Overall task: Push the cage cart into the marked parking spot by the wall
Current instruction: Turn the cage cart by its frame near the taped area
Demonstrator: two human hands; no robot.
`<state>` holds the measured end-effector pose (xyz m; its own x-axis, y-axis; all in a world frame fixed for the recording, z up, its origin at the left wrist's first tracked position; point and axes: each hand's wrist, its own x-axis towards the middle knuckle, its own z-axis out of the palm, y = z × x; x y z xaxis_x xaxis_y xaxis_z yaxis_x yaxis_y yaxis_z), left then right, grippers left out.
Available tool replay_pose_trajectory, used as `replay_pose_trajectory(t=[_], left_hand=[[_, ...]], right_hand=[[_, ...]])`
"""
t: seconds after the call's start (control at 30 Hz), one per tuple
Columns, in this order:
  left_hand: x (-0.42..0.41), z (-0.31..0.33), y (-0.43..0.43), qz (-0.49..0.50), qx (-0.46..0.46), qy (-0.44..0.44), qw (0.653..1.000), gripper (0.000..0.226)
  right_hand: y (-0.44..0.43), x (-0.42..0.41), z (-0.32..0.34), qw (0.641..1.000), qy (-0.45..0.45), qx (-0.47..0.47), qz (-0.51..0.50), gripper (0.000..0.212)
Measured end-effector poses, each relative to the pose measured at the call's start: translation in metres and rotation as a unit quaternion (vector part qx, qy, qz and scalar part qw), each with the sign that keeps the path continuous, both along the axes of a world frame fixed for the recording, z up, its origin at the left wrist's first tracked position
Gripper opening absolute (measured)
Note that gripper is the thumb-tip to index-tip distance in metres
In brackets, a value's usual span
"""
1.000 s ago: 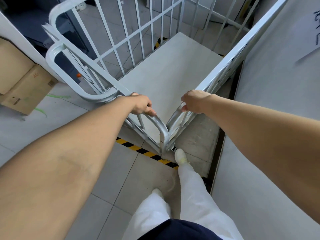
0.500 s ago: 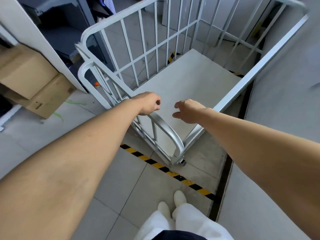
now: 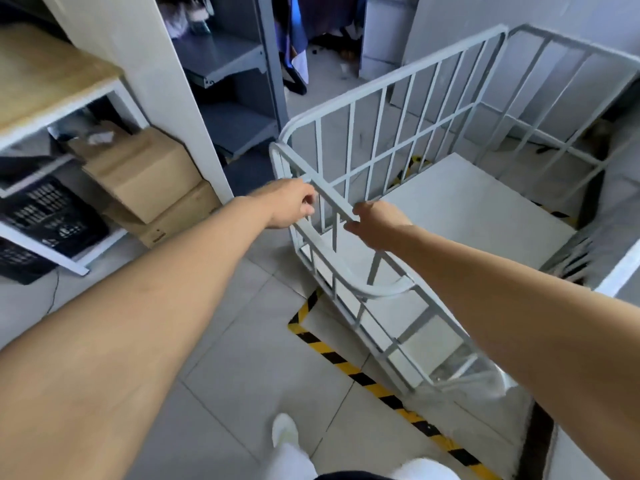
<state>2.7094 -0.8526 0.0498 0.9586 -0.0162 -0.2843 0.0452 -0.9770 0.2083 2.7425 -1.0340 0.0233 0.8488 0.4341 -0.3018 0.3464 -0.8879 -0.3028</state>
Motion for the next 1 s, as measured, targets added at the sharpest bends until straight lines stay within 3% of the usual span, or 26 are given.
replay_pose_trajectory(t=[0.3,0.83,1.0], left_hand=[[0.068,0.004,0.143,-0.080,0.015,0.014,0.997,0.030],[0.297,0.009,0.315,-0.163,0.042,0.039,0.985,0.032],[0.382,0.006,0.336,-0.244,0.050,0.039,0.968,0.034]], right_hand=[[0.122,0.040,0.007,0.994,0.002,0.007,-0.107,0.044],[0.315,0.245,-0.008,0.983,0.025,-0.010,-0.180,0.038],[0.335,0.300,-0.008,0.965,0.013,-0.020,-0.262,0.041]])
